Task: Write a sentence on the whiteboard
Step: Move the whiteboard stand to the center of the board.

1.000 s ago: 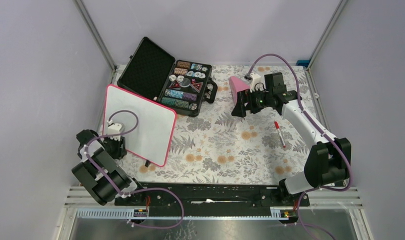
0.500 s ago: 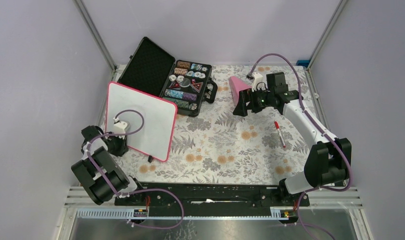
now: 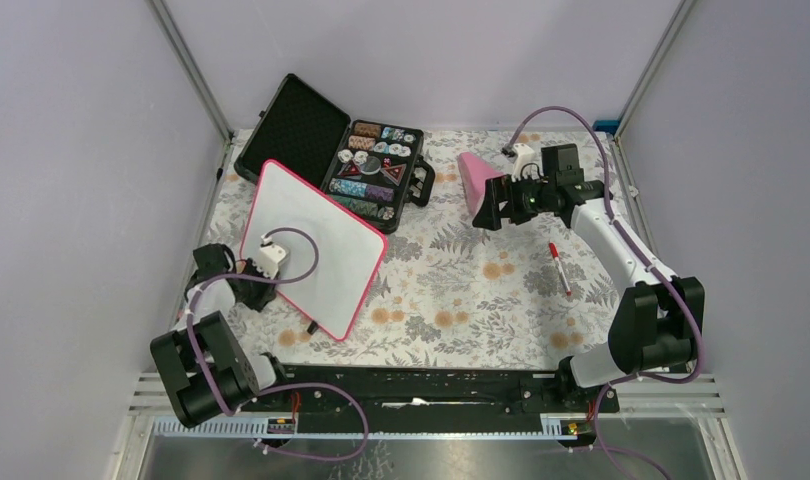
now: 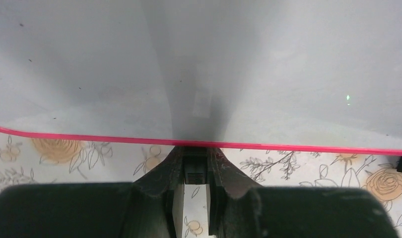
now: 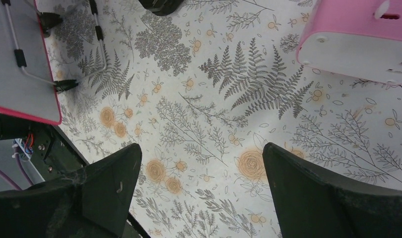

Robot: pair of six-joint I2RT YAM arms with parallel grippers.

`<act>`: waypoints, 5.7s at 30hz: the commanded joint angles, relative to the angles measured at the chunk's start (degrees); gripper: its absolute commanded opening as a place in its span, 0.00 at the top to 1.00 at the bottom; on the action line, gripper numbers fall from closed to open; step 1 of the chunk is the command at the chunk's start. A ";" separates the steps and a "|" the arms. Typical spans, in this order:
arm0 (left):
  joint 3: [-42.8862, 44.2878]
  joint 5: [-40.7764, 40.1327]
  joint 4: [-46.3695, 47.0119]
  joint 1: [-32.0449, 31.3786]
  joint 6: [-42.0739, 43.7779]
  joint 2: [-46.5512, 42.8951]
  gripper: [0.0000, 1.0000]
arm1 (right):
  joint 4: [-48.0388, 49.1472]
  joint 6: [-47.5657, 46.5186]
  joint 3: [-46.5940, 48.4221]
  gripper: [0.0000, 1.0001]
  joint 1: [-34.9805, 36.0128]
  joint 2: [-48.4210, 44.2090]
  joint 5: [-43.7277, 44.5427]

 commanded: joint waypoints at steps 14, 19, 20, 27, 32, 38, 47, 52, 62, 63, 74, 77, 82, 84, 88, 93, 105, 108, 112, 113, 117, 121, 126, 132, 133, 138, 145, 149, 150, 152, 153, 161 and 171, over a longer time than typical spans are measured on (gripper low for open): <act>3.33 -3.21 2.56 -23.71 -12.06 -0.15 1.00 | -1.04 0.82 0.49 0.01 -7.74 -1.74 -3.10; 6.63 -6.14 6.03 -32.69 -20.50 4.62 1.00 | -1.34 0.56 0.90 0.01 -9.73 -1.56 -3.16; 7.39 -7.21 6.99 -34.67 -22.57 6.15 1.00 | -1.39 0.58 0.95 0.01 -9.85 -1.44 -3.20; 11.84 -13.05 15.17 -44.54 -39.07 13.84 1.00 | -2.33 -0.23 1.53 0.01 -13.59 -1.41 -3.21; 13.20 -17.06 19.62 -50.73 -48.70 16.97 1.00 | -2.91 -1.06 2.05 0.01 -15.70 -1.52 -3.12; 17.74 -23.02 20.74 -56.51 -61.01 20.53 1.00 | -2.95 -1.24 1.95 0.01 -17.21 -1.29 -3.33; 20.51 -35.74 22.26 -66.10 -71.19 24.97 1.00 | -3.60 -2.39 2.09 0.01 -18.77 -1.12 -3.21; 21.40 -36.03 21.63 -68.57 -75.59 27.56 0.95 | -3.65 -2.68 1.71 0.01 -19.67 -1.46 -3.66; 19.24 -29.80 19.47 -68.63 -71.17 21.20 0.47 | -5.09 -3.65 3.25 0.01 -23.16 -2.08 -3.68; 19.54 -29.57 18.39 -68.62 -70.44 20.89 0.47 | -5.34 -3.91 3.54 0.01 -23.57 -2.04 -3.84; 20.33 -11.44 -0.12 -69.92 -38.91 10.67 0.60 | -8.71 -5.65 5.13 0.01 -26.23 -1.95 -3.65; 21.50 -12.49 -4.70 -70.69 -27.23 9.90 0.63 | -8.76 -4.98 4.97 0.01 -26.24 -2.31 -4.06; 22.66 -11.87 -3.94 -75.54 -4.22 8.43 0.76 | -8.69 -4.09 5.15 0.01 -26.49 -2.82 -3.95; 23.50 -11.93 -1.54 -78.06 2.50 10.49 0.82 | -8.68 -3.82 5.07 0.01 -26.86 -2.91 -4.34; 27.08 -12.50 3.62 -82.03 6.68 17.63 0.93 | -9.03 -4.10 5.01 0.01 -27.81 -2.58 -4.50; 31.01 -13.82 6.04 -84.86 11.13 25.52 0.99 | -11.87 -7.36 5.97 0.01 -29.90 -2.67 -4.82; 36.46 -18.97 10.40 -84.99 13.09 37.16 1.00 | -15.70 -12.84 7.29 0.01 -35.36 -0.02 -7.95; 39.07 -19.20 11.84 -85.01 13.55 39.59 1.00 | -17.72 -14.95 8.25 0.01 -36.66 1.49 -9.62; 44.18 -18.45 12.08 -85.54 12.01 43.19 1.00 | -19.06 -16.47 8.65 0.01 -38.04 2.59 -10.68; 45.42 -17.97 12.23 -85.78 11.47 44.07 1.00 | -19.08 -16.78 8.59 0.01 -38.27 2.67 -10.73; 49.55 -17.74 14.14 -87.54 9.26 47.47 1.00 | -20.40 -18.72 8.65 0.01 -38.86 3.33 -10.78; 56.50 -17.45 14.53 -88.49 5.16 52.57 1.00 | -23.12 -21.52 9.38 0.01 -39.94 3.89 -12.27; 61.86 -18.11 18.09 -88.50 0.09 56.75 1.00 | -25.32 -24.30 8.87 0.01 -40.70 3.39 -12.75; 70.89 -20.22 14.99 -88.59 -11.53 59.92 0.98 | -27.29 -26.75 7.01 0.01 -40.73 2.75 -14.46; 69.64 -18.75 15.00 -88.59 -12.56 57.96 0.96 | -27.39 -27.14 6.20 0.01 -40.65 2.60 -14.65; 63.98 -11.73 10.52 -89.08 -21.01 46.02 0.65 | -26.95 -27.83 3.09 0.01 -40.08 2.64 -13.11; 59.48 -12.64 -2.71 -88.59 -30.11 33.53 0.49 | -17.03 -23.74 -5.77 0.14 -32.46 -1.15 -0.65; 57.36 -12.95 -5.11 -86.14 -37.37 29.77 0.47 | -11.57 -21.36 -9.50 0.22 -28.28 -1.93 7.43; 56.86 -13.77 -5.32 -85.35 -38.53 29.23 0.48 | -11.37 -21.05 -9.57 0.23 -27.84 -1.73 8.10; 52.75 -13.61 -5.96 -84.11 -36.68 27.43 0.50 | -11.79 -20.59 -9.19 0.24 -27.21 -1.18 8.07; 50.26 -15.24 -4.69 -84.20 -34.16 26.72 0.50 | -12.10 -20.38 -8.88 0.24 -26.64 -0.95 8.27; 42.14 -20.07 -1.13 -84.50 -29.52 25.68 0.52 | -9.11 -16.86 -12.91 0.25 -19.16 -2.90 10.72; 29.71 -30.96 0.09 -84.05 -15.22 23.83 0.52 | -7.92 -13.37 -13.51 0.22 -13.32 -5.07 11.89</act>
